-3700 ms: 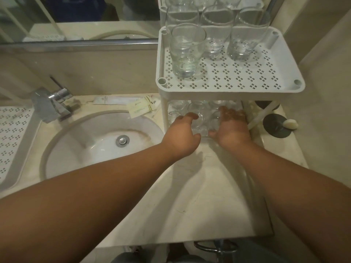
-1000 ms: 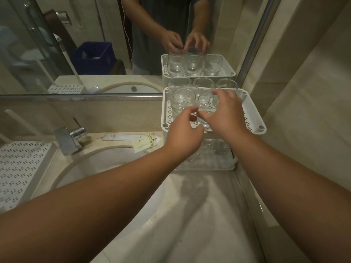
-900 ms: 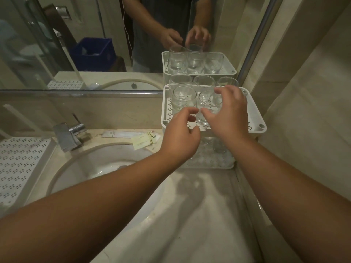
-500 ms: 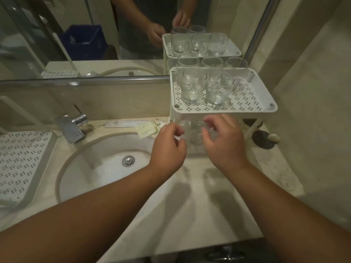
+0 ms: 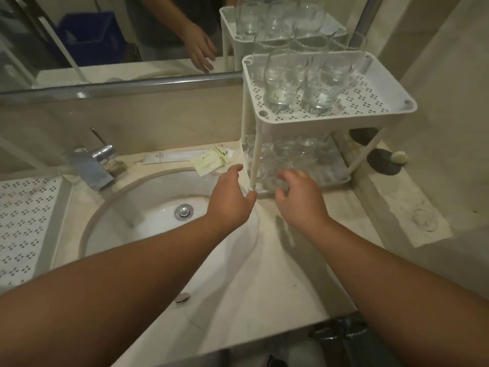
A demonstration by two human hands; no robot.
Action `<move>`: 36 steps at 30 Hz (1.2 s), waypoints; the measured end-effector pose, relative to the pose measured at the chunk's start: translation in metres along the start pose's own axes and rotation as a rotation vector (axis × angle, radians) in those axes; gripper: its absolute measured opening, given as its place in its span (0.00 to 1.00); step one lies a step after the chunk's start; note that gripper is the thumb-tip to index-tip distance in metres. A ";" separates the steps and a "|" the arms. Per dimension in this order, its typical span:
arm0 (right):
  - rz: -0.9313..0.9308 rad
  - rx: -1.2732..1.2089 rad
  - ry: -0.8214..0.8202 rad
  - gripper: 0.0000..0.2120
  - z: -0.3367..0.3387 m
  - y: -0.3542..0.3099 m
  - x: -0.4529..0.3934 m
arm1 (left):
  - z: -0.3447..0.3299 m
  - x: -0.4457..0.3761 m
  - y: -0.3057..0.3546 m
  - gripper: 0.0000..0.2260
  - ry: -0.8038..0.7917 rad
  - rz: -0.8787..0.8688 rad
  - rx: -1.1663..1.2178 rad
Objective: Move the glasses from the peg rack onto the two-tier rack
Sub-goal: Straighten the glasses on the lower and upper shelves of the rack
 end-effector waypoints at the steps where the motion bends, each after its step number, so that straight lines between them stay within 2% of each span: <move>1: -0.020 -0.014 -0.016 0.18 -0.005 0.004 -0.003 | -0.003 -0.005 0.000 0.32 0.006 -0.005 -0.008; 6: -0.078 -0.022 -0.094 0.21 -0.035 0.030 -0.025 | -0.021 -0.034 -0.004 0.36 0.034 0.000 -0.004; 9: -0.038 -0.013 -0.115 0.22 -0.049 0.040 -0.038 | -0.033 -0.049 -0.001 0.33 0.048 -0.035 0.003; 14: 0.016 0.001 -0.096 0.20 -0.061 0.040 -0.056 | -0.050 -0.056 0.001 0.26 0.047 -0.109 0.039; 21: 0.022 0.052 -0.044 0.18 -0.073 0.045 -0.065 | -0.058 -0.067 -0.002 0.27 0.107 -0.103 0.055; 26: 0.038 0.045 0.001 0.18 -0.075 0.049 -0.068 | -0.061 -0.075 -0.005 0.33 0.135 -0.101 0.013; 32: 0.070 0.075 -0.003 0.20 -0.075 0.049 -0.067 | -0.067 -0.082 -0.011 0.27 0.138 -0.056 0.007; 36: 0.076 0.090 -0.021 0.21 -0.072 0.049 -0.067 | -0.065 -0.081 -0.012 0.26 0.146 -0.034 0.010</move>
Point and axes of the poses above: each hand's wrist, its own x-axis away from the middle knuckle, its own z-axis out of the back of the hand, y = z × x, the point moved 8 cm from there along -x, towards the middle knuckle, and after that the axes turned 10 degrees about y, right-handed, at the moved point
